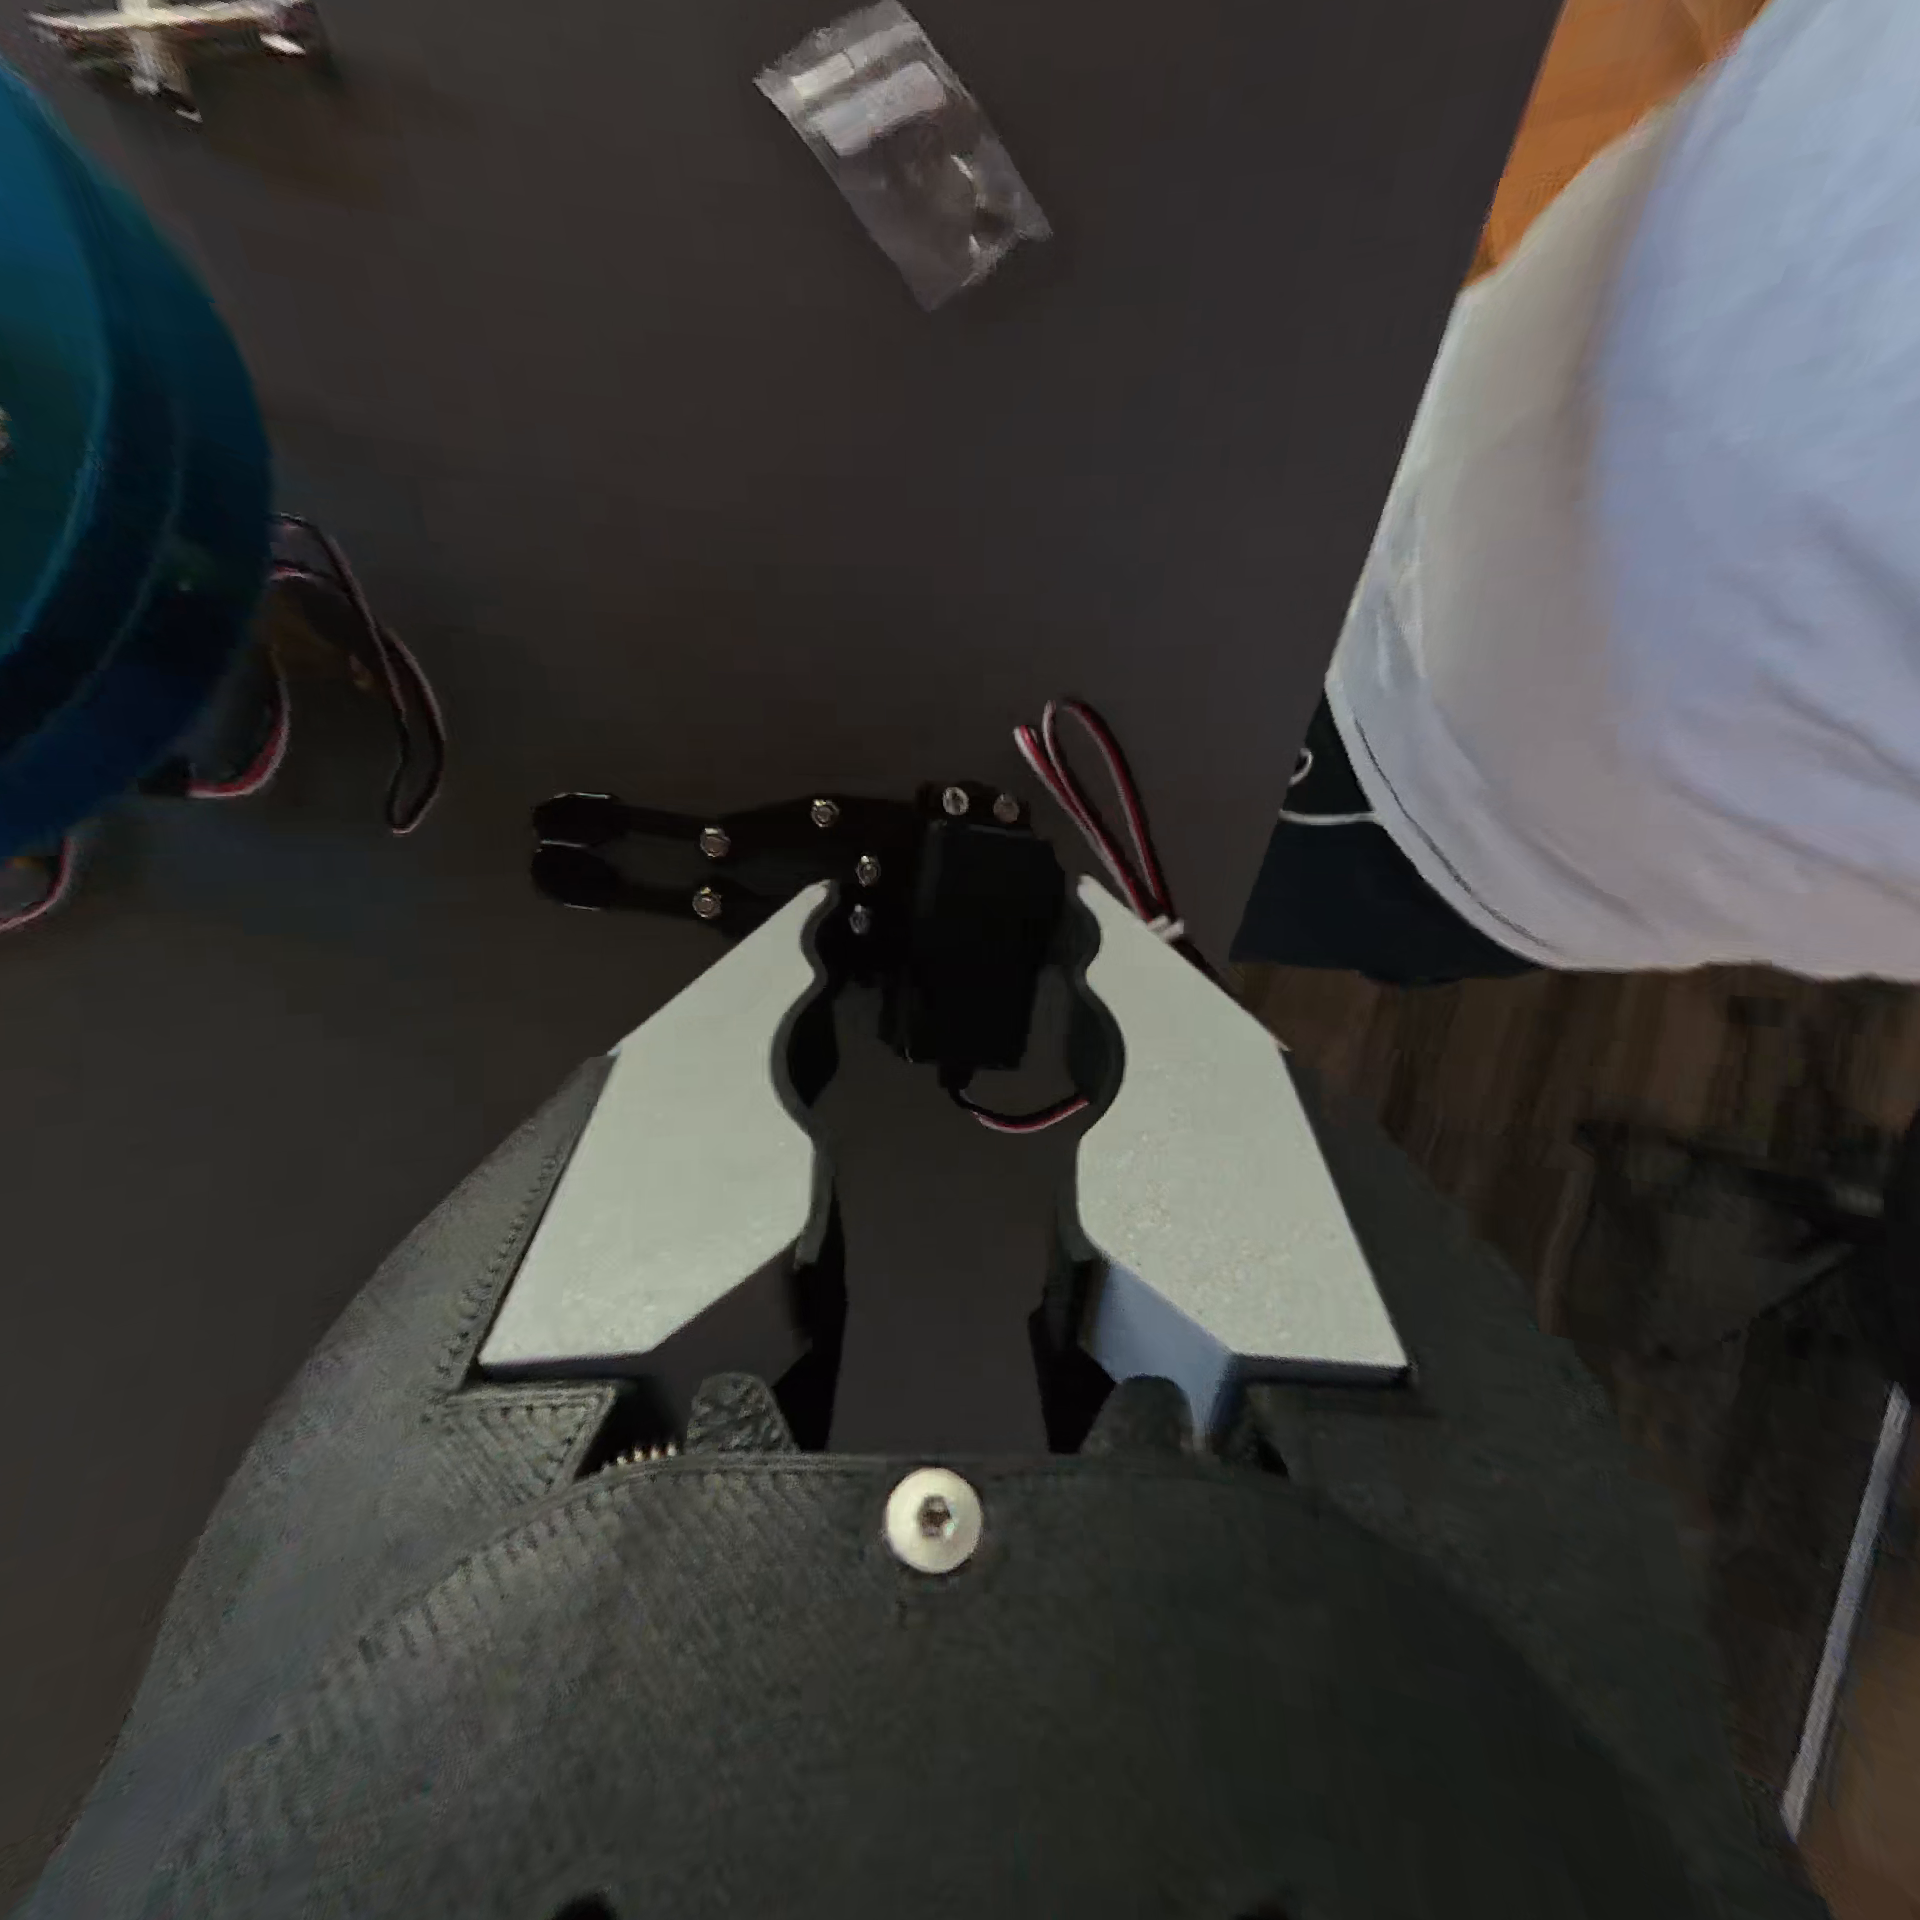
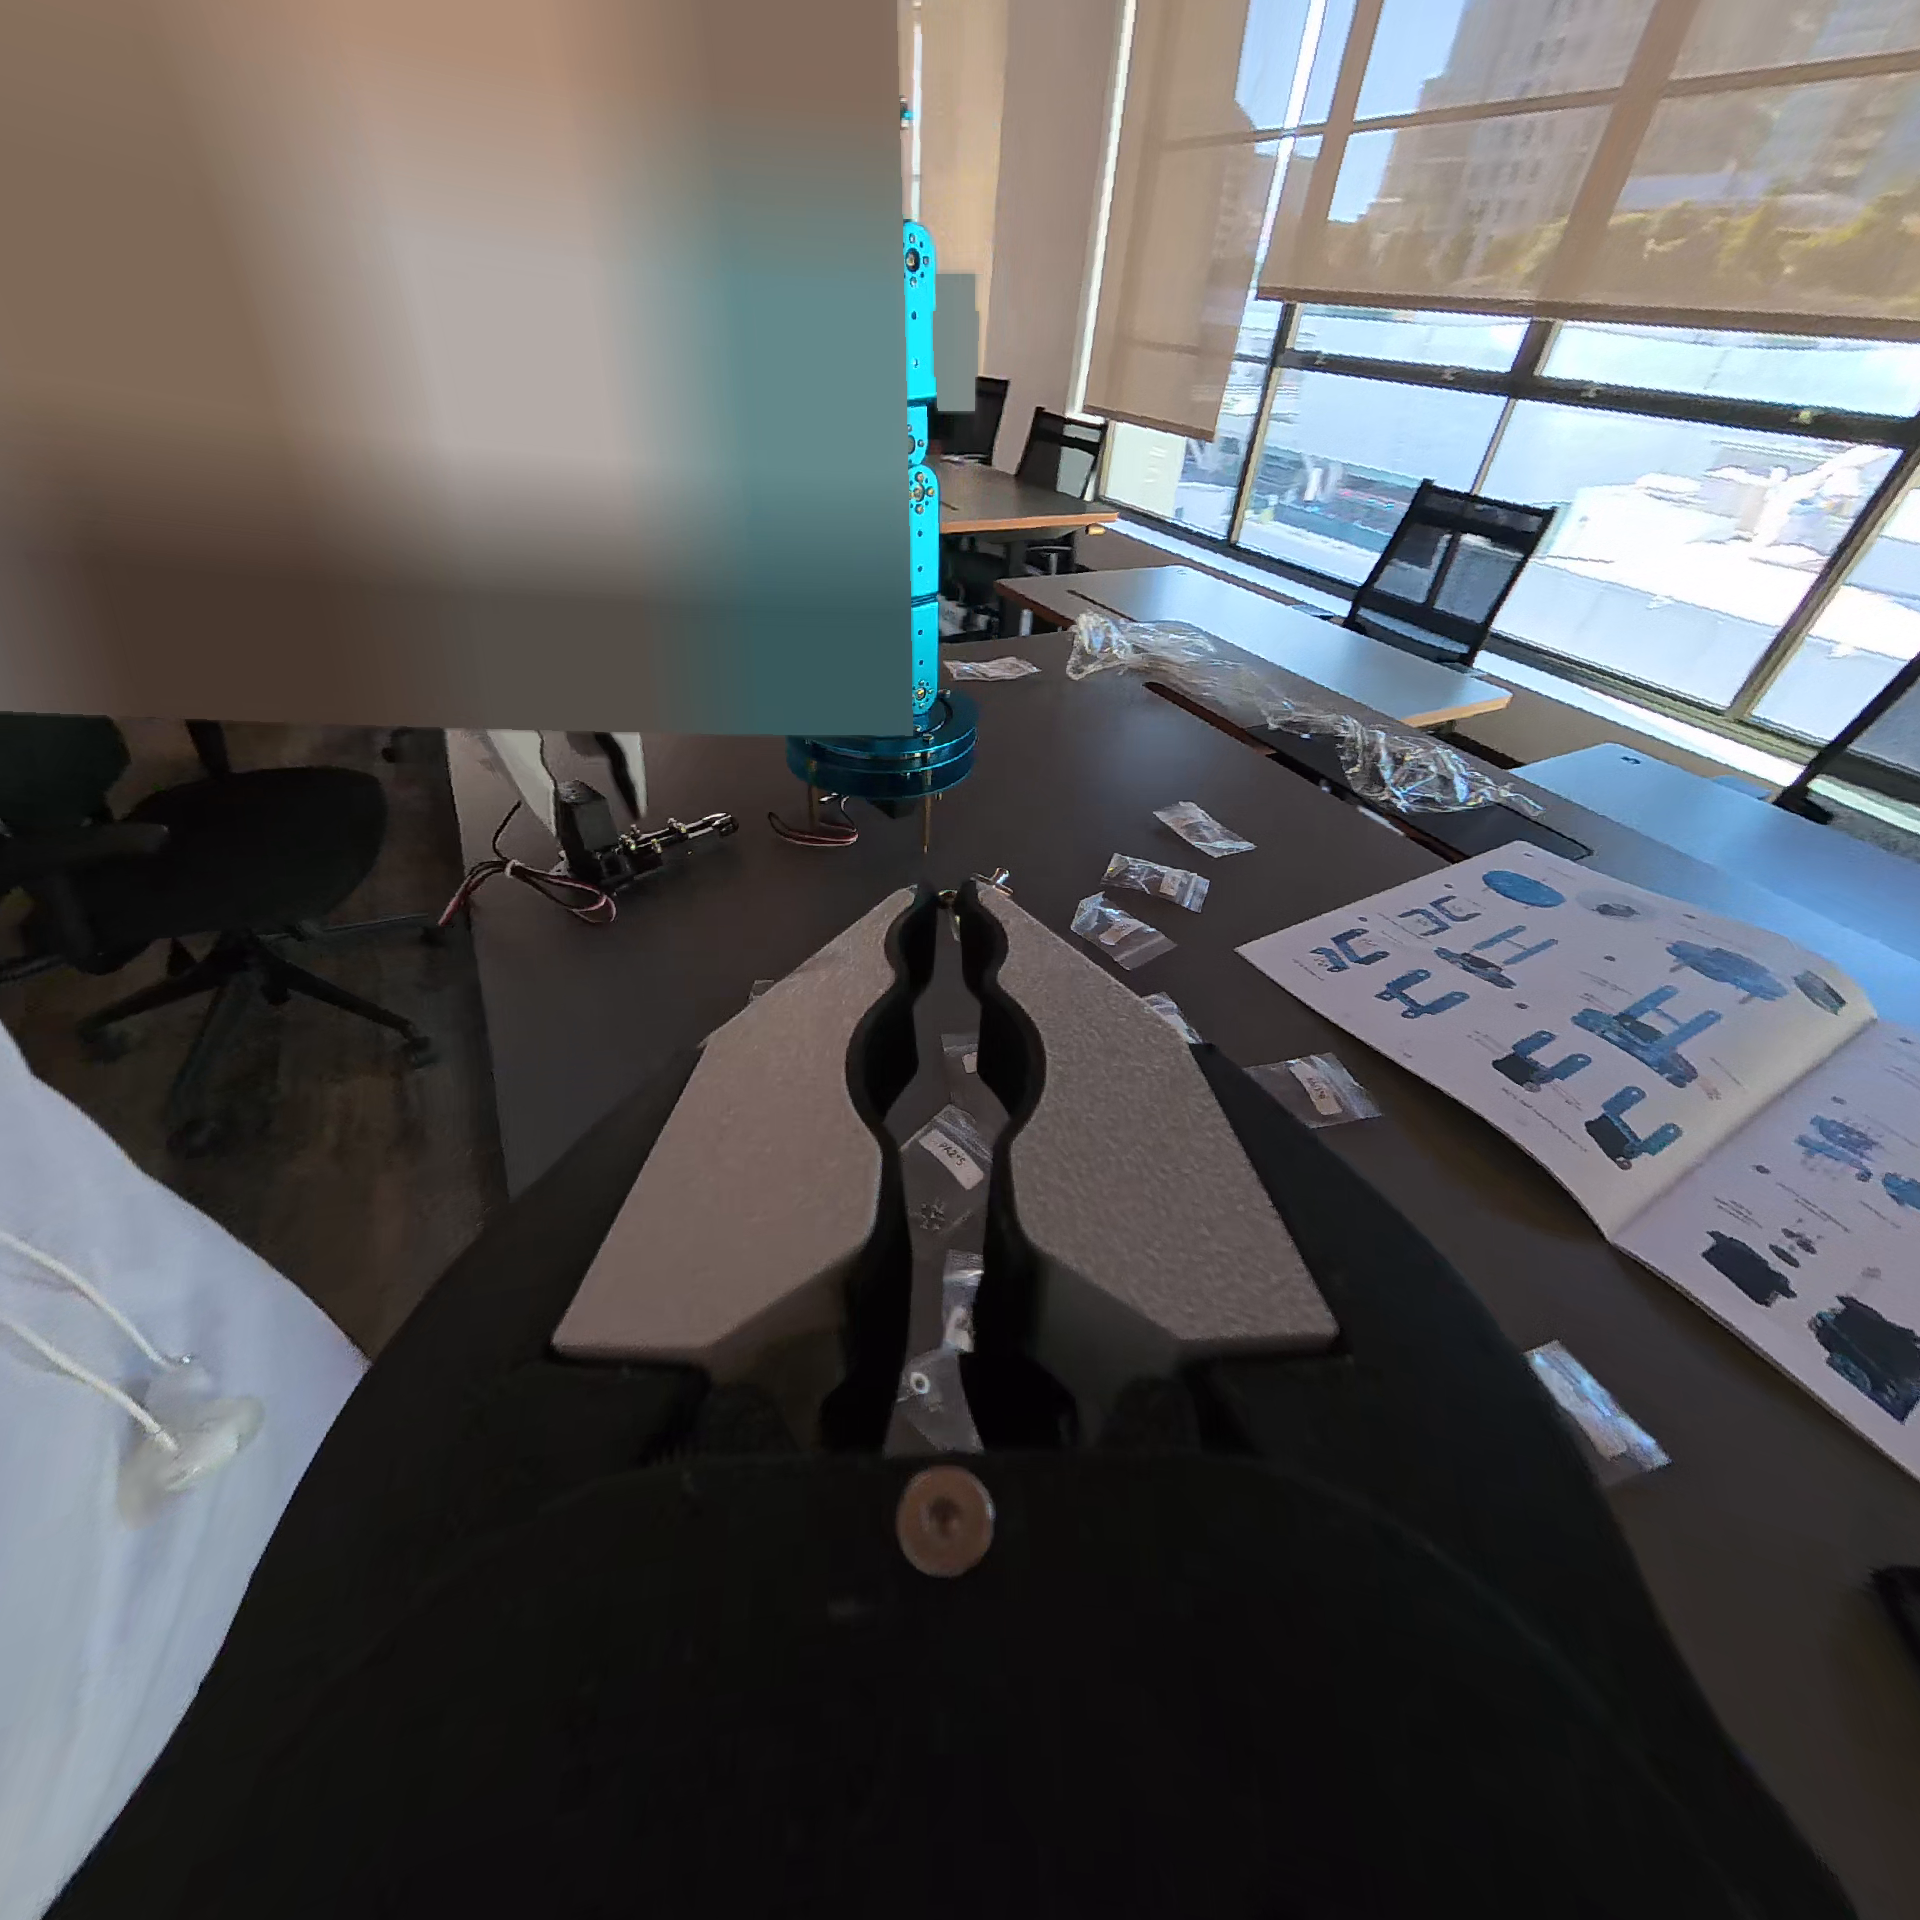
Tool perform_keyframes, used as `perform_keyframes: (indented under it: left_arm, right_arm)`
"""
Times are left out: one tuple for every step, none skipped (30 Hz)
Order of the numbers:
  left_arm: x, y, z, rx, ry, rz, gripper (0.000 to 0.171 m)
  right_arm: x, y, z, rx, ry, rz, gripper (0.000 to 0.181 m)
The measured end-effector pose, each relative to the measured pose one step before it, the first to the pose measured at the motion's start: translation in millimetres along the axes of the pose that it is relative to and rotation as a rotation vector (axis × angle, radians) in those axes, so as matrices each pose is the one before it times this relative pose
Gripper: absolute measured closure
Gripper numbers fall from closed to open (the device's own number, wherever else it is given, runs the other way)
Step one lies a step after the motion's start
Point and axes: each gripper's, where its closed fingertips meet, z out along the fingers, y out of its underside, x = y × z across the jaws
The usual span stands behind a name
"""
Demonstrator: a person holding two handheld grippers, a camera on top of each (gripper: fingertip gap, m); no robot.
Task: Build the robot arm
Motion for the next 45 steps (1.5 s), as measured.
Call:
perform_keyframes:
  left_arm:
    - [-3.11,-5.41,-5.57,0.02886,-0.0327,-0.0536,0.122]
    - [-4.19,-4.29,-7.16,0.02411,-0.0436,-0.0583,0.117]
    - [-5.55,-4.16,-8.06,0.02823,-0.0588,-0.0754,0.114]
    - [-7.81,-3.36,-8.19,0.0256,-0.0751,-0.1164,0.112]
    - [-5.08,-2.04,-6.89,0.01629,-0.0595,-0.1511,0.114]
    - [1.04,-1.55,-5.22,0.01542,-0.028,-0.1541,0.111]
    - [1.44,-0.17,-3.33,0.01673,-0.0343,-0.1407,0.109]
    - [1.59,1.18,-1.1,0.01669,-0.0343,-0.1097,0.109]
    - [1.23,3.02,1.08,0.01083,-0.0337,-0.0773,0.107]
    - [-2.73,4.88,3.18,-0.00311,-0.0547,-0.0566,0.105]
    - [-3.01,6.44,5.5,-0.02266,-0.0522,-0.0326,0.096]
    - [-3.02,7.17,6.71,-0.03858,-0.0497,-0.0188,0.088]
    - [-0.73,5.58,6.86,-0.03594,-0.0356,-0.0065,0.084]
    - [0.76,4.43,6.29,-0.03506,-0.0258,0.0051,0.085]
    - [-1.57,3.83,5.21,-0.0386,-0.0357,0.01,0.092]
    - [-2.09,2.15,4.01,-0.0292,-0.0336,0.0115,0.101]
    - [2.4,0.32,2.64,-0.01471,0.0024,0.0013,0.108]
    - [2.98,-0.11,0.8,-0.01258,0.0156,-0.0203,0.118]
    - [-0.55,0.3,-0.06,-0.01753,-0.0007,-0.0272,0.118]
    - [-1.03,0.59,-0.1,-0.01664,-0.0036,-0.0154,0.119]
    - [-1.65,1.14,-0.22,-0.01371,-0.0085,-0.0091,0.118]
    - [-1.69,1.38,-0.24,-0.01473,-0.0089,-0.0118,0.118]
    - [-0.76,1.31,-0.19,-0.01533,-0.0038,-0.009,0.118]
    - [-0.23,1.15,-0.13,-0.01404,-0.0012,-0.0042,0.118]
    - [-0.34,0.79,-0.08,-0.01301,-0.0009,-0.0055,0.118]
    - [-0.37,1.05,-0.01,-0.01563,-0.0005,-0.0076,0.118]
    - [-0.22,1.46,-0.06,-0.01937,-0.0002,-0.007,0.119]
    - [-0.04,1.25,0.06,-0.01864,0.0024,-0.0052,0.119]
    - [0.06,1.0,0.12,-0.01691,0.0051,-0.0043,0.119]
    - [0.11,1.05,0.09,-0.01635,0.0054,0.0001,0.119]
    - [-0.13,1.21,-0.09,-0.0169,0.0035,0.006,0.119]
    - [-0.16,1.28,-0.18,-0.01738,0.0025,0.0094,0.119]
    - [-0.3,0.76,-0.07,-0.01277,0.0016,0.0097,0.119]
    - [-0.39,0.23,-0.05,-0.00844,0.0006,0.0104,0.12]
    - [-0.39,0.28,-0.07,-0.00758,-0.0003,0.0103,0.119]
    - [-0.28,0.24,0.01,-0.00637,-0.0005,0.0077,0.12]
    - [-0.03,0.05,0.2,-0.00707,-0.0033,0.0092,0.119]
    - [-0.22,0.25,0.1,-0.00722,-0.0083,0.0108,0.12]
    - [-0.14,0.24,-0.05,-0.00651,-0.0065,-0.001,0.119]
    - [-0.02,0.23,0.08,-0.00867,0.0001,-0.0122,0.119]
    - [-0.13,0.46,0.28,-0.01017,0.0036,-0.0109,0.119]
    - [-0.07,0.25,0.12,-0.00981,0.0069,-0.0096,0.12]
    - [-0.01,0.24,0.23,-0.00972,0.0076,-0.0073,0.119]
    - [0.05,-0.11,0.11,-0.00675,0.0042,-0.0014,0.119]
    - [-0.03,-0.12,-0.02,-0.00494,0.0005,0.0017,0.119]
  right_arm:
    - [4.87,-0.51,-0.93,0.0015,-0.0212,-0.0003,0.178]
    - [4.47,-0.78,-1.14,0.0025,-0.0212,-0.0062,0.178]
    - [4.73,-0.14,-1.31,-0.0015,-0.0178,-0.0114,0.178]
    - [4.91,0.06,-1.39,-0.0043,-0.014,-0.0141,0.178]
    - [4.26,-0.08,-1.59,-0.0026,-0.0159,-0.0119,0.178]
    - [3.59,-0.34,-1.71,0.0023,-0.019,-0.0074,0.178]
    - [3.53,-0.2,-1.87,0.0062,-0.018,-0.0042,0.178]
    - [3.48,0.7,-1.93,0.0041,-0.0175,-0.0013,0.178]
    - [3.6,0.96,-2.09,0.0055,-0.017,0.0018,0.178]
    - [3.92,0.9,-2.39,0.0082,-0.0139,0.0039,0.178]
    - [4.22,1.05,-2.58,0.0091,-0.0114,0.0054,0.178]
    - [4.41,1.2,-2.92,0.0092,-0.009,0.0077,0.178]
    - [4.46,1.49,-3.06,0.0088,-0.0074,0.0109,0.178]
    - [4.35,1.77,-3.16,0.0066,-0.0056,0.0136,0.178]
    - [4.14,1.66,-3.44,0.0065,-0.0041,0.0144,0.178]
    - [3.76,1.41,-3.61,0.0068,-0.0027,0.013,0.178]
    - [3.31,1.1,-3.82,0.0053,-0.001,0.009,0.178]
    - [3.14,0.98,-3.95,0.0027,0.0024,0.0038,0.178]
    - [2.84,1.04,-3.95,0.0006,0.0033,0.0013,0.178]
    - [2.47,0.82,-3.84,0.0014,0.0033,0.0006,0.178]
    - [2.16,0.64,-3.86,0.0019,0.003,0.0007,0.178]
    - [2.13,0.7,-3.62,0.0013,0.0034,0.0012,0.178]
    - [2.29,0.87,-3.66,0.0,0.0051,0.0012,0.178]
    - [2.67,0.58,-3.77,0.0015,0.0074,0.0004,0.178]
    - [2.96,0.44,-3.96,0.001,0.0083,0.002,0.178]
    - [3.31,0.44,-4.07,0.0003,0.0086,0.0027,0.178]
    - [3.53,0.61,-4.39,-0.0002,0.0101,0.0021,0.178]
    - [3.81,0.77,-4.43,0.0001,0.0117,0.0012,0.178]
    - [4.15,0.88,-4.39,0.0015,0.0128,0.0018,0.178]
    - [4.08,1.03,-4.37,0.0025,0.0127,0.0028,0.178]
    - [4.31,0.99,-4.05,0.0041,0.0136,0.0034,0.178]
    - [4.39,0.98,-3.83,0.0061,0.0135,0.005,0.178]
    - [4.26,1.26,-3.53,0.0059,0.0121,0.007,0.178]
    - [4.15,1.21,-3.28,0.0059,0.0107,0.0065,0.178]
    - [3.69,1.06,-3.17,0.006,0.009,0.0048,0.178]
    - [3.64,0.76,-3.0,0.0057,0.0084,0.0028,0.178]
    - [3.38,0.75,-2.83,0.0049,0.0073,0.0013,0.178]
    - [3.46,0.78,-2.72,0.0031,0.007,-0.0003,0.178]
    - [3.72,1.18,-2.46,0.0003,0.0078,-0.0025,0.178]
    - [3.99,1.48,-2.33,-0.0019,0.0089,-0.0054,0.178]
    - [4.32,1.57,-2.11,-0.0017,0.0103,-0.006,0.178]
    - [4.24,1.51,-1.77,-0.0004,0.008,-0.0019,0.178]
    - [3.87,1.11,-1.41,0.0024,0.0047,0.0039,0.178]
    - [3.7,0.4,-1.35,0.0059,0.0032,0.007,0.178]
    - [3.24,0.26,-1.14,0.006,0.0021,0.0081,0.179]
